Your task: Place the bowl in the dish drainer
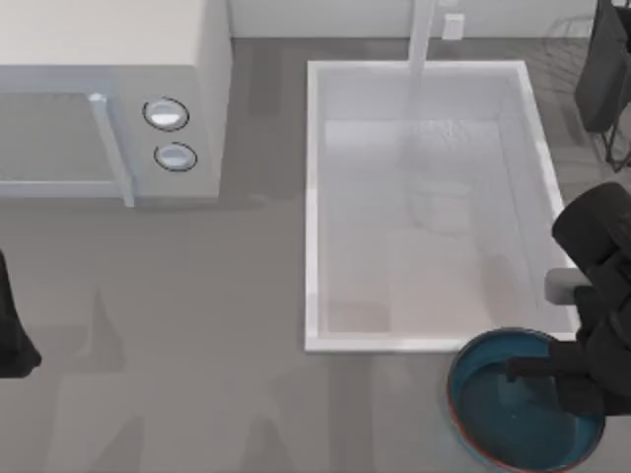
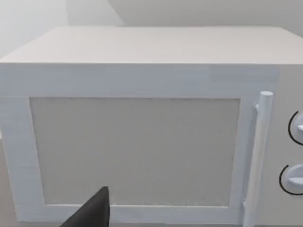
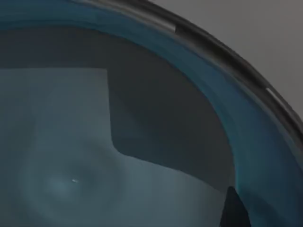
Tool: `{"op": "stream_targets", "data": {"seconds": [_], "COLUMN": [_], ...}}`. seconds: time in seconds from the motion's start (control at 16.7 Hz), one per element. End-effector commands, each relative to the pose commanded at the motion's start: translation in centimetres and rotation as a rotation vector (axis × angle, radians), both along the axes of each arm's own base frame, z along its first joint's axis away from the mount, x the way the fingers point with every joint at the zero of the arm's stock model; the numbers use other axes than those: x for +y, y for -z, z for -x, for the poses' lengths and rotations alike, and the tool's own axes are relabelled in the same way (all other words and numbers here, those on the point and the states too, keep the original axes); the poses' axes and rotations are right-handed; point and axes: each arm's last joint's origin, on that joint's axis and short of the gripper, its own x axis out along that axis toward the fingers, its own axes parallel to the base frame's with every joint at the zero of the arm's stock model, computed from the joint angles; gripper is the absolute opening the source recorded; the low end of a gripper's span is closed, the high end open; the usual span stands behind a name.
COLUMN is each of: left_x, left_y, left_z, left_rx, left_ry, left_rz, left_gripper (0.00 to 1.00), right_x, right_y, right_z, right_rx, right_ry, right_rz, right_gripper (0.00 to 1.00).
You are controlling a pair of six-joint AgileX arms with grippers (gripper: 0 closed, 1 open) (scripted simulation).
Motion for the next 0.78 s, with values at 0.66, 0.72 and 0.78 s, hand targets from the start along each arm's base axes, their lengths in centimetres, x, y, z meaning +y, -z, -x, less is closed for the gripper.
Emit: {"op": "stream_targets", "data": {"seconds": [0.66, 0.72, 0.78], "left_x": [0.0, 0.0, 0.0], "left_y": [0.0, 0.0, 0.0], "left_z": [0.0, 0.0, 0.0], "left_rx": [0.0, 0.0, 0.0], "left_ry": [0.0, 0.0, 0.0], "left_rz": [0.0, 0.0, 0.0], "left_gripper": [1.0, 1.0, 1.0], "right_x": [0.2, 0.4, 0.6], "right_y": [-0.9, -1.7, -2.7], "right_z": [-0.4, -0.8, -1.2], "right_rx": [-0.003, -0.004, -0.006], "right_ry": [-0.001, 0.0, 0.0], "right_rz": [0.0, 0.0, -0.001], "right_gripper": [0.0, 0.0, 0.0]}}
